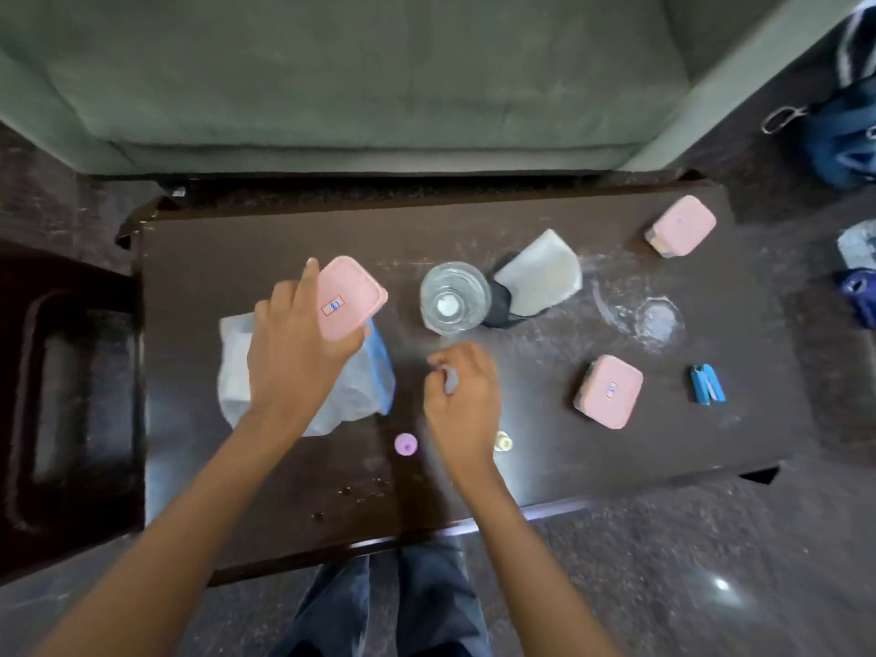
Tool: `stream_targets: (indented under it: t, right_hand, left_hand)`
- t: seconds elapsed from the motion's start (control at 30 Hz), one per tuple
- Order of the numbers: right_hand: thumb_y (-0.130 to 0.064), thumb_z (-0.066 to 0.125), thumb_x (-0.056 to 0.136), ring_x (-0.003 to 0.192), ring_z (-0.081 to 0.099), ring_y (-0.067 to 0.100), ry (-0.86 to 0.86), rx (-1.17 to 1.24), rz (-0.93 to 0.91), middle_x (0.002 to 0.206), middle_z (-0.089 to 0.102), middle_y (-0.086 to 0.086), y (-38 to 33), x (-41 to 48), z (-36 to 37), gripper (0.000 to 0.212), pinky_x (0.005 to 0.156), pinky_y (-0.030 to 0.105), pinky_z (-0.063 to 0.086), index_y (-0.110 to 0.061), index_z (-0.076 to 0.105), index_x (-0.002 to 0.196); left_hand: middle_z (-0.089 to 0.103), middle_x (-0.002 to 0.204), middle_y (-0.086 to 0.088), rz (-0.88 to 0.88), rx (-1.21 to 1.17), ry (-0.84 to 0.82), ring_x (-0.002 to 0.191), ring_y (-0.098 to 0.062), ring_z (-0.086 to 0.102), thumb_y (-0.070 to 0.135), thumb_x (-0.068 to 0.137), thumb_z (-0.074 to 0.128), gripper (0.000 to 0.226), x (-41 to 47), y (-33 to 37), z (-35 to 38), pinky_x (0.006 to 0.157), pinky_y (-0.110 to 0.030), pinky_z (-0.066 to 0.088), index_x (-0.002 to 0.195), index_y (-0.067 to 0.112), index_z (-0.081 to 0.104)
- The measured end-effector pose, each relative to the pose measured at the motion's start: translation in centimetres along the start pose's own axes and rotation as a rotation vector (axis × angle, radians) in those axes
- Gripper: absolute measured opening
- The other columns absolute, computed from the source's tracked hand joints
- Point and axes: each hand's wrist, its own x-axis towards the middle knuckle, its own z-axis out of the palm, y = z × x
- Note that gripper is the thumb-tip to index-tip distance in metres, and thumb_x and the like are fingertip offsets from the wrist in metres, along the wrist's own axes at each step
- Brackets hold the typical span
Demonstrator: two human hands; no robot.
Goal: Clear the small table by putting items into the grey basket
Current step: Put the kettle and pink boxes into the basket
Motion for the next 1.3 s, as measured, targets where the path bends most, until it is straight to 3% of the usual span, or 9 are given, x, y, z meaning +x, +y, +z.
stream_targets:
  t: [0.17, 0.2, 0.27, 0.37, 0.5, 0.67, 0.97, 1.17, 1.3]
  right_hand:
    - [-0.01, 0.053, 0.057, 0.094, 0.055, 0.045, 0.101, -0.463, 0.064, 0.102, 0.062, 0.02, 8.2, 2.1, -6.2, 0.033, 0.081, 0.045, 0.044, -0.007, 0.063, 0.088]
    - [-0.01, 0.057, 0.057, 0.113, 0.047, 0.047, 0.044, -0.573, 0.14, 0.121, 0.055, 0.021, 9.5, 2.7, -7.4, 0.046, 0.094, 0.052, 0.04, -0.008, 0.059, 0.103]
    - [-0.014, 0.068, 0.061, 0.141, 0.01, 0.043, -0.172, -0.764, 0.327, 0.154, 0.019, 0.014, 12.0, 3.7, -9.3, 0.081, 0.111, 0.06, 0.011, -0.017, 0.036, 0.135]
    - [-0.024, 0.074, 0.066, 0.141, -0.015, 0.042, -0.378, -0.881, 0.392, 0.158, -0.012, 0.008, 15.0, 4.7, -10.6, 0.108, 0.11, 0.064, -0.003, -0.027, 0.003, 0.147]
    - [-0.024, 0.075, 0.065, 0.142, 0.007, 0.039, -0.419, -0.888, 0.342, 0.154, 0.014, 0.013, 16.5, 5.4, -10.9, 0.105, 0.112, 0.062, 0.006, -0.025, 0.007, 0.146]
    - [-0.037, 0.075, 0.061, 0.122, 0.035, 0.036, -0.366, -0.831, 0.269, 0.128, 0.042, 0.015, 11.7, 4.6, -11.8, 0.095, 0.108, 0.048, 0.022, -0.017, 0.025, 0.139]
    - [-0.058, 0.073, 0.051, 0.108, 0.033, 0.02, -0.588, -0.348, -0.145, 0.116, 0.039, -0.002, -8.6, -1.1, -5.4, 0.102, 0.088, 0.031, 0.038, -0.029, 0.027, 0.138]
    - [-0.06, 0.07, 0.059, 0.116, 0.031, 0.022, -0.669, -0.315, -0.363, 0.125, 0.037, 0.0, -18.1, -4.2, 6.8, 0.103, 0.099, 0.031, 0.034, -0.029, 0.02, 0.144]
    - [-0.057, 0.074, 0.058, 0.115, 0.03, 0.021, -0.691, -0.286, -0.387, 0.124, 0.034, -0.002, -22.0, -5.7, 12.1, 0.105, 0.092, 0.035, 0.042, -0.031, 0.019, 0.143]
  left_hand:
    - [0.047, 0.133, -0.005, 0.016, -0.086, -0.055, 0.121, -0.033, 0.04, 0.039, 0.071, 0.073, 0.087, -1.8, 3.2, 1.7, 0.09, -0.049, 0.04, 0.142, 0.025, 0.024]
    - [0.047, 0.132, -0.005, 0.008, -0.081, -0.055, 0.121, -0.033, 0.04, 0.039, 0.071, 0.073, 0.085, -1.9, 3.4, 1.8, 0.089, -0.049, 0.04, 0.14, 0.024, 0.027]
    - [0.05, 0.123, -0.007, 0.022, -0.038, -0.05, 0.116, -0.034, 0.043, 0.041, 0.07, 0.071, 0.073, -2.0, 3.7, 2.0, 0.081, -0.047, 0.042, 0.132, 0.022, 0.036]
    - [0.053, 0.112, -0.006, 0.055, -0.002, -0.039, 0.107, -0.033, 0.046, 0.043, 0.068, 0.07, 0.062, -1.7, 3.7, 2.3, 0.071, -0.042, 0.039, 0.12, 0.02, 0.042]
    - [0.052, 0.118, -0.007, 0.048, 0.012, -0.008, 0.113, -0.033, 0.043, 0.04, 0.07, 0.071, 0.069, -1.7, 3.7, 2.4, 0.075, -0.04, 0.035, 0.128, 0.022, 0.038]
    - [0.055, 0.111, -0.008, 0.033, 0.006, 0.009, 0.105, -0.03, 0.047, 0.044, 0.069, 0.068, 0.065, -1.9, 2.7, 1.0, 0.073, -0.037, 0.036, 0.122, 0.018, 0.04]
    - [0.044, 0.132, -0.004, -0.142, -0.127, 0.182, 0.122, -0.024, 0.043, 0.044, 0.071, 0.072, 0.085, -4.0, -4.8, -9.3, 0.083, -0.039, 0.037, 0.141, 0.029, 0.026]
    - [0.054, 0.117, -0.012, -0.259, -0.146, 0.365, 0.11, -0.031, 0.05, 0.07, 0.062, 0.06, 0.093, -3.1, -16.6, -14.6, 0.078, -0.037, 0.038, 0.135, 0.017, 0.037]
    - [0.054, 0.107, -0.014, -0.346, -0.246, 0.531, 0.101, -0.032, 0.05, 0.063, 0.069, 0.058, 0.075, -0.7, -22.3, -17.9, 0.079, -0.036, 0.036, 0.127, 0.016, 0.045]
